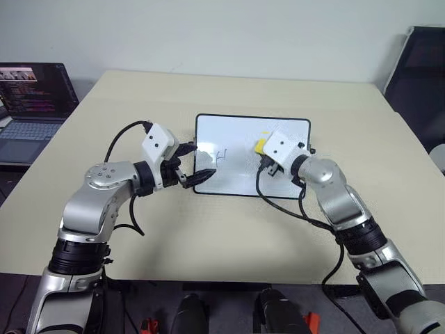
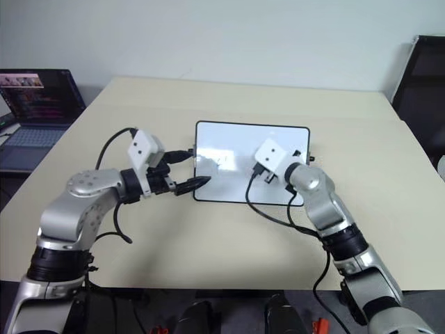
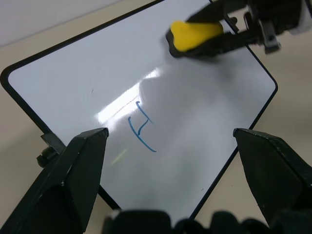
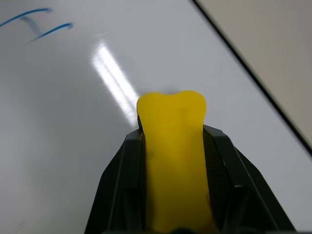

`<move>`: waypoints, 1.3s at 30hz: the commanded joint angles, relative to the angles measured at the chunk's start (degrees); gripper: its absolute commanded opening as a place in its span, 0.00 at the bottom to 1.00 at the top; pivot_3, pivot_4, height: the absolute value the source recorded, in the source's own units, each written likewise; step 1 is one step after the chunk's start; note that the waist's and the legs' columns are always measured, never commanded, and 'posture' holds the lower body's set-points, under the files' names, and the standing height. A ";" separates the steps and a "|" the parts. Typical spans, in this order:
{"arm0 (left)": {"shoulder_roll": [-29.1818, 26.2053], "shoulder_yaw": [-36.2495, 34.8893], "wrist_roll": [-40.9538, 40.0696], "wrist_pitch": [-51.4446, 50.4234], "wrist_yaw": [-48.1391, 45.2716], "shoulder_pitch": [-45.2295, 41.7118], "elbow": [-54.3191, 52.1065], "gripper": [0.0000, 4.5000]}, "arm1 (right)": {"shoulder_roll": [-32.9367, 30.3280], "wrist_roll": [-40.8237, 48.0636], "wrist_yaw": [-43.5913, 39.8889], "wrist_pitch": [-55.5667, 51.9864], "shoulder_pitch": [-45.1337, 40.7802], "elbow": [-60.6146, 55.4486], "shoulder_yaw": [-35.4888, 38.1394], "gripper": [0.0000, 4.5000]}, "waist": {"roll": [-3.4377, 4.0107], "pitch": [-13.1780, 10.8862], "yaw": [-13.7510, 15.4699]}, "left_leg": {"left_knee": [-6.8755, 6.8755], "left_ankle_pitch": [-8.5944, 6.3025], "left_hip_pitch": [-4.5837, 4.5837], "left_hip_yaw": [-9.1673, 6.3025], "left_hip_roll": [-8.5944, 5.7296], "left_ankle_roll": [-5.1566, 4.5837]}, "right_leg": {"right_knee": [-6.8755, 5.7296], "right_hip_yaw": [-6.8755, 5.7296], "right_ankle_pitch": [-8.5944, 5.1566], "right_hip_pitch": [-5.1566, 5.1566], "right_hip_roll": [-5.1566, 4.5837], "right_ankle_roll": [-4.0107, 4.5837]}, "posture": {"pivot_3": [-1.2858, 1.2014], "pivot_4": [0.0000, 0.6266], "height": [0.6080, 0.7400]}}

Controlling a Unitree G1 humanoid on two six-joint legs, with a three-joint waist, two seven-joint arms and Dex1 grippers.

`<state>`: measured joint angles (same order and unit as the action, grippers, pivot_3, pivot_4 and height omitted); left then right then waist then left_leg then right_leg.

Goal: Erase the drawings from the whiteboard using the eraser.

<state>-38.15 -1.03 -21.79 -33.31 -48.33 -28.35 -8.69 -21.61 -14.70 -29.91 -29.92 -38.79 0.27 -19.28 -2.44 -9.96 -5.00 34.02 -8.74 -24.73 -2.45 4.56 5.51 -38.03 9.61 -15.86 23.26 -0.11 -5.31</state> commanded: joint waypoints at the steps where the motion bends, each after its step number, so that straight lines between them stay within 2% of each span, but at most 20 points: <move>1: -0.29 -0.75 -0.30 0.87 -0.19 -0.80 -1.23 1.00 | -0.56 -2.17 1.25 -1.93 0.83 1.15 -0.18 0.27 | 0.00 0.00 -0.06 | 0.04 0.00 0.00 0.00 0.00 0.00 | 0.00 0.01 0.03 0.00 0.00 0.03 | 0.52 0.24 1.00; 6: -1.32 -1.66 -0.48 0.64 -0.73 0.18 -0.92 1.00 | 1.95 1.25 4.49 -1.35 -0.45 -1.31 5.11 0.27 | 0.00 -0.01 -0.11 | 0.05 0.01 0.00 0.00 -0.01 0.00 | 0.01 0.02 0.05 0.03 -0.01 0.06 | 0.52 0.24 1.00; 10: -3.35 -5.59 -2.49 0.70 -2.18 3.16 -0.39 1.00 | 4.62 10.54 0.02 -0.99 2.98 -10.98 9.87 0.27 | 0.04 -0.03 -0.07 | -0.01 0.01 -0.05 0.00 0.00 0.00 | 0.01 0.02 0.03 0.08 0.00 0.03 | 0.52 0.24 1.00; 14: -6.33 -8.44 -3.07 2.28 -4.61 6.64 0.25 1.00 | 2.12 16.43 -5.88 -3.38 10.45 -22.64 9.54 0.27 | 0.07 -0.05 0.08 | -0.33 -0.20 -0.20 -0.07 0.03 0.26 | -0.06 -0.11 -0.18 0.29 0.00 -0.10 | 0.52 0.24 1.00; 21: -8.86 -10.60 -1.91 5.36 -6.11 10.51 1.99 1.00 | -4.94 23.55 -11.45 -11.71 18.23 -33.73 9.65 0.27 | 0.10 -0.07 0.29 | -0.34 -0.42 -0.36 -0.46 0.06 0.53 | -0.02 -0.57 -0.49 0.26 -0.03 0.22 | 0.52 0.24 1.00; 25: -9.75 -11.69 -1.24 7.21 -6.52 15.50 3.12 1.00 | -8.80 21.60 -11.73 -11.42 19.92 -34.49 5.30 0.27 | 0.11 -0.08 0.05 | -0.32 -0.42 -0.30 -0.50 0.08 0.53 | -0.07 -0.65 -0.88 0.21 -0.04 0.41 | 0.52 0.24 1.00; 39: -7.87 -12.41 -3.67 4.62 -3.02 16.90 -1.28 1.00 | -2.99 20.79 -5.56 -9.81 12.10 -26.00 3.47 0.27 | 0.09 -0.09 0.27 | -0.22 -0.41 -0.25 -0.58 0.07 0.53 | -0.10 -0.76 -0.86 0.06 -0.06 0.43 | 0.52 0.24 1.00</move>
<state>-45.88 -11.68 -24.41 -28.54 -51.80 -11.48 -7.29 -24.82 6.55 -36.21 -41.29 -25.56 -25.11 -15.91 -2.35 -10.05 -4.73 33.78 -9.15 -24.98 -3.03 4.63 6.03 -38.14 8.85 -16.72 23.33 -0.17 -4.88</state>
